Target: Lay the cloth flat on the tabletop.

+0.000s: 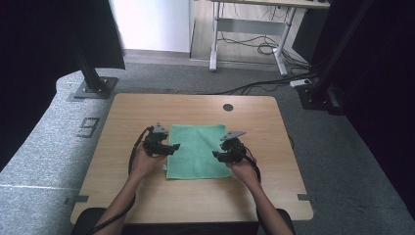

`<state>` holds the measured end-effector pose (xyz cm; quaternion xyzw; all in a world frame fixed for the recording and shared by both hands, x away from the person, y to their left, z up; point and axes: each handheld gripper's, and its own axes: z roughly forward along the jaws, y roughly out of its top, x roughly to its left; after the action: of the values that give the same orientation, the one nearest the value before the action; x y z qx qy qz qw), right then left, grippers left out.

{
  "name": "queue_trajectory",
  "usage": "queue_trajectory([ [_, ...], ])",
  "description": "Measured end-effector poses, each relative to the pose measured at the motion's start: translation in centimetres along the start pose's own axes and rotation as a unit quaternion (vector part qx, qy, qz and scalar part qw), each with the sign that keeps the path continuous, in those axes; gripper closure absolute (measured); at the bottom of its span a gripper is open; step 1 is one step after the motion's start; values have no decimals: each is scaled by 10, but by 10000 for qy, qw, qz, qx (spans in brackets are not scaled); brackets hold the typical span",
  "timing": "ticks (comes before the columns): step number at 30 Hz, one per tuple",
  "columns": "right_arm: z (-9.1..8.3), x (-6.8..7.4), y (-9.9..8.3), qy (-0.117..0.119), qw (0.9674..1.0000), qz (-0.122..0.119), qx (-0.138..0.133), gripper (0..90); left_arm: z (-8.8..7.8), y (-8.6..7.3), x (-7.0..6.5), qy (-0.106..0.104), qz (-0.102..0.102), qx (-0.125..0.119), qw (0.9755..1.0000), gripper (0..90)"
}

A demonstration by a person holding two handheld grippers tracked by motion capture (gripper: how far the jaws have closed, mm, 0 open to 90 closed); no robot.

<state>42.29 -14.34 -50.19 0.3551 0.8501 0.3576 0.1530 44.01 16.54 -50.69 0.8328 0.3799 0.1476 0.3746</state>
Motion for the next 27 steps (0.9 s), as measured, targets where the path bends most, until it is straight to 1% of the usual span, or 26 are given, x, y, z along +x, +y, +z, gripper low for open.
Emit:
queue_trajectory([
  [2, 2, -2, -4, -77, 10000, -4, 18, 422, 1, -7, -3, -50, -13, 40, 10000, 217],
  [5, 4, -8, -13, -194, 9997, 171, 1, 334, 2, -18, -7, -104, -66, 165, 9998, 170],
  [6, 5, -12, -17, -270, 9994, 234, -6, 297, 2, -21, -8, -96, -66, 204, 9997, 143],
  [7, 6, -14, -19, -329, 9991, 263, 21, 285, 2, -23, -9, -94, -73, 230, 9997, 144],
  [11, 7, -21, -27, -434, 9984, 340, 93, 258, 1, -36, -11, -67, -127, 324, 9994, 143],
  [12, 9, -22, -30, -485, 9981, 348, 132, 256, 1, -38, -12, -21, -124, 368, 9992, 143],
  [14, 12, -24, -34, -511, 9979, 342, 218, 256, 2, -43, -12, 73, -116, 437, 9990, 143],
  [16, 15, -25, -38, -549, 9975, 321, 299, 256, 4, -45, -12, 173, -74, 547, 9983, 145],
  [17, 16, -25, -39, -554, 9975, 311, 316, 256, 5, -46, -13, 224, -28, 559, 9982, 144],
  [19, 15, -25, -41, -537, 9975, 351, 295, 254, 5, -47, -12, 242, -64, 521, 9983, 143],
  [22, 14, -24, -44, -493, 9976, 382, 290, 250, 5, -46, -9, 330, -65, 494, 9982, 144],
  [25, 13, -20, -45, -455, 9980, 354, 274, 246, 5, -47, -4, 356, -157, 456, 9982, 144],
  [27, 12, -18, -46, -439, 9981, 325, 274, 241, 5, -48, -2, 362, -169, 453, 9982, 144],
])
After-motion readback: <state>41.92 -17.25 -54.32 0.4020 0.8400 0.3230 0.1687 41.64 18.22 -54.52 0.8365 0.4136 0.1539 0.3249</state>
